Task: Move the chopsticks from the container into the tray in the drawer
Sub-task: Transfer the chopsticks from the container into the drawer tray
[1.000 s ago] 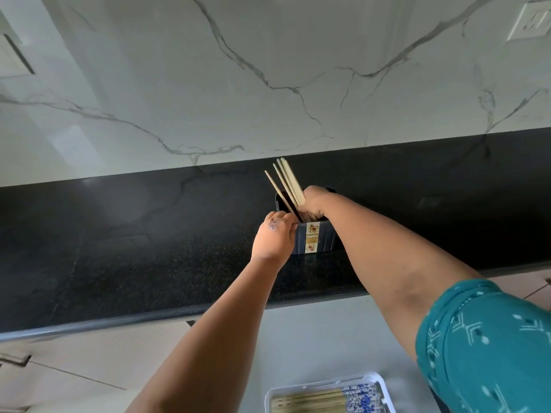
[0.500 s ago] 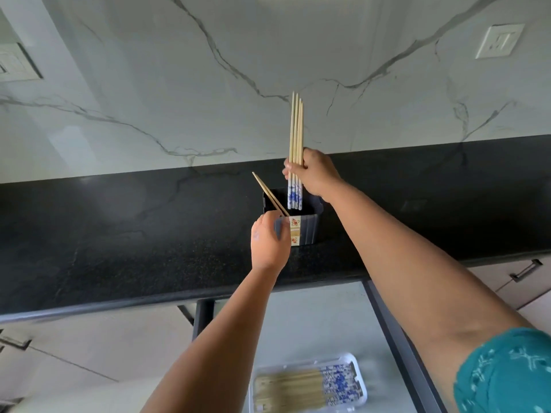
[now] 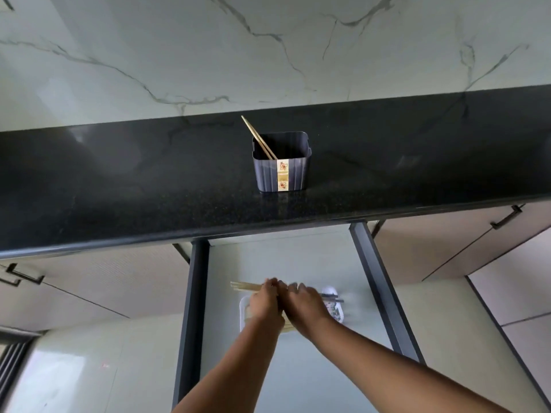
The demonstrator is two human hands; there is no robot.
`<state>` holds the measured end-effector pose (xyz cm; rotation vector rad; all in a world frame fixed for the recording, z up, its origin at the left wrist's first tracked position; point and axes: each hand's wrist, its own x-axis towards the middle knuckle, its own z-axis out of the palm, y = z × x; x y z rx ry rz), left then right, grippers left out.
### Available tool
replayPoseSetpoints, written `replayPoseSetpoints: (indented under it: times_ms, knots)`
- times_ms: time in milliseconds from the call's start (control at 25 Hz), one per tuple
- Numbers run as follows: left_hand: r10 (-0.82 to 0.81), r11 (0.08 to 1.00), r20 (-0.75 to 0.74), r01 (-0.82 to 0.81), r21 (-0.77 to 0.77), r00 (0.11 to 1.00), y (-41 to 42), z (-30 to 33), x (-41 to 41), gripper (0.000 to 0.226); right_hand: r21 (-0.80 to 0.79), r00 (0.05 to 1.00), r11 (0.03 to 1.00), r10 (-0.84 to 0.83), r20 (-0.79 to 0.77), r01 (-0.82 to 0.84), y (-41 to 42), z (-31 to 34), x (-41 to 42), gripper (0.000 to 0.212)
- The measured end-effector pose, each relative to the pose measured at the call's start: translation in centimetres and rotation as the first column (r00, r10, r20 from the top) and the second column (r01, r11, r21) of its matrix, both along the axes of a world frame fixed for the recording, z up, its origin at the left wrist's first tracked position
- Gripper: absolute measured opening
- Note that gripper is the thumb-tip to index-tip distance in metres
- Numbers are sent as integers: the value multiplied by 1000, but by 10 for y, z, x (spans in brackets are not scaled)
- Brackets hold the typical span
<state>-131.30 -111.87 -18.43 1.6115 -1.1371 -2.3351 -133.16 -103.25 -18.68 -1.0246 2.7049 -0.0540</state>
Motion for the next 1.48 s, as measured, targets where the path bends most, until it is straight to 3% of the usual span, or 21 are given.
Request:
replayPoseSetpoints:
  times_ms: [120,240,320,400,440,520,560,600,640,680,760,840,920,1000,1040,1120,1160,1240,1280,1360,1480]
  knots:
    - [150,950,-88,-119,289,985,-13,-27,14,22,69,999,996,-51,8,50,31,-30,2,42]
    - [198,902,-100,-142,407,975,-19,-41,27,16,125,995,988,-96,37,91,56,-38,-18,37]
    - [208,937,-36,-189,295,977,-24,-49,34,8,158,995,986,-72,63,61,66,-45,-27,36]
    - [265,963,31,-267,43,964,-37,-56,42,22,187,995,979,-90,53,79,76,-53,-32,37]
    - [252,965,68,-246,-85,965,-45,-60,44,23,208,993,974,-107,51,94,83,-56,-33,40]
    - [58,947,160,-3,-320,985,-59,-62,50,18,258,993,962,-107,55,89,91,-62,-34,52]
    - [-103,875,210,189,-446,972,-62,-62,53,15,279,994,958,-90,54,72,92,-64,-33,54]
    - [-270,729,257,371,-576,928,-63,-62,56,14,290,996,955,-75,49,57,89,-66,-32,52]
    - [-423,520,315,512,-683,850,-62,-62,59,14,290,997,956,-62,39,48,85,-66,-31,47]
    - [-553,282,405,621,-732,728,-59,-65,62,18,283,998,958,-55,28,45,79,-67,-29,41]
    - [-683,-130,626,780,-612,376,-52,-75,68,46,279,997,958,-73,39,59,68,-67,-26,38]
    - [-639,-374,759,811,-450,126,-43,-85,76,63,289,993,954,-103,60,81,64,-68,-24,39]
    - [-597,-476,796,753,-454,102,-39,-89,83,64,295,986,949,-142,87,111,63,-67,-26,38]
    - [-607,-430,739,661,-615,292,-41,-89,89,60,302,977,943,-182,115,140,61,-62,-30,36]
    - [-601,-329,668,626,-707,439,-44,-89,90,57,296,971,942,-200,128,155,60,-61,-31,36]
    - [-467,-15,546,611,-791,695,-52,-90,89,52,242,951,952,-238,198,188,61,-56,-33,39]
    - [-394,197,527,629,-752,753,-56,-90,86,50,173,926,955,-279,255,240,62,-54,-34,42]
    - [-328,573,548,623,-533,770,-62,-91,77,49,-27,828,876,-444,341,481,68,-52,-38,45]
    - [-340,670,551,608,-427,762,-62,-92,73,51,-111,761,781,-550,344,614,71,-51,-42,41]
    - [-378,702,548,617,-357,747,-62,-93,68,54,-148,584,573,-731,352,806,80,-50,-51,27]
    - [-357,674,581,632,-382,732,-55,-95,66,49,86,324,402,-830,454,911,89,-59,-53,28]
